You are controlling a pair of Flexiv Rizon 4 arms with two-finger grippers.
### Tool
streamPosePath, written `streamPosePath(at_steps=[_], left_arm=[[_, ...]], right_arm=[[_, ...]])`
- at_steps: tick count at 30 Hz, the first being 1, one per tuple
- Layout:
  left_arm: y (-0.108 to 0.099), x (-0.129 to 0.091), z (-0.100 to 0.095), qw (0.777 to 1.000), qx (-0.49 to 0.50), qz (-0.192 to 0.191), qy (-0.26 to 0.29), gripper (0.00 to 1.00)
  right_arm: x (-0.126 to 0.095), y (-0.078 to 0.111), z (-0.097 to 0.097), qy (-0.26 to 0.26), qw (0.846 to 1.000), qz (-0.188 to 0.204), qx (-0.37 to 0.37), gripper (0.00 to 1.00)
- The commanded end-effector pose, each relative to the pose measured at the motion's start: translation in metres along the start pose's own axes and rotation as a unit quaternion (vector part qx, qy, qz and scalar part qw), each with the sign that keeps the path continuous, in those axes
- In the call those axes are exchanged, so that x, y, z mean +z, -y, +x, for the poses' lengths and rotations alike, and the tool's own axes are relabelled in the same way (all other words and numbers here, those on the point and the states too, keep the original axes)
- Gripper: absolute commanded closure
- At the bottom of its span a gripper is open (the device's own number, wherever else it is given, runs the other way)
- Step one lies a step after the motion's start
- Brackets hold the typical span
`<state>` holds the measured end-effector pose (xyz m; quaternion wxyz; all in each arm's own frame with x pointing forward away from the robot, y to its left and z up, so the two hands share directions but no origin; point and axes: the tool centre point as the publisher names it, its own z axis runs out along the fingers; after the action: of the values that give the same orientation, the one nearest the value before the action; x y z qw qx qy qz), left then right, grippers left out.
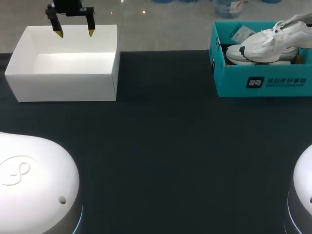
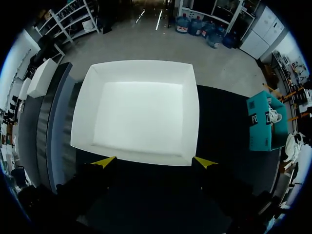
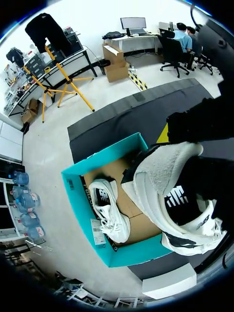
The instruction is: Take the shoe out of the shoebox, open the shoe tongue, remove and reinsert the insole, then place the shoe into the shoebox
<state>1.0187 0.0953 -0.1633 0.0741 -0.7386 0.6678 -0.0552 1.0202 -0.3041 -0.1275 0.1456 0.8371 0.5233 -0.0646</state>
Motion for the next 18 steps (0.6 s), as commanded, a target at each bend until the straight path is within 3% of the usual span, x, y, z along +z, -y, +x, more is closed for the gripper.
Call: streamPosePath(at_steps=[1, 6, 18], left_arm=[[-0.002, 0.0, -0.007, 1.0, 0.007, -0.018, -0.014, 0.0], [-0.002, 0.001, -0.012, 0.998, 0.031, -0.047, -0.034, 0.0], [0.016, 0.016, -0.029, 0.997, 0.059, -0.046, -0.03, 0.0]], right_arm=[[-0.012, 0.016, -0.003, -0.006, 1.0, -0.004, 0.006, 1.0], [-0.021, 0.039, 0.005, -0.008, 1.0, -0.005, 0.012, 1.0], [-0.026, 0.109, 0.04, -0.029, 1.0, 0.013, 0.002, 1.0]])
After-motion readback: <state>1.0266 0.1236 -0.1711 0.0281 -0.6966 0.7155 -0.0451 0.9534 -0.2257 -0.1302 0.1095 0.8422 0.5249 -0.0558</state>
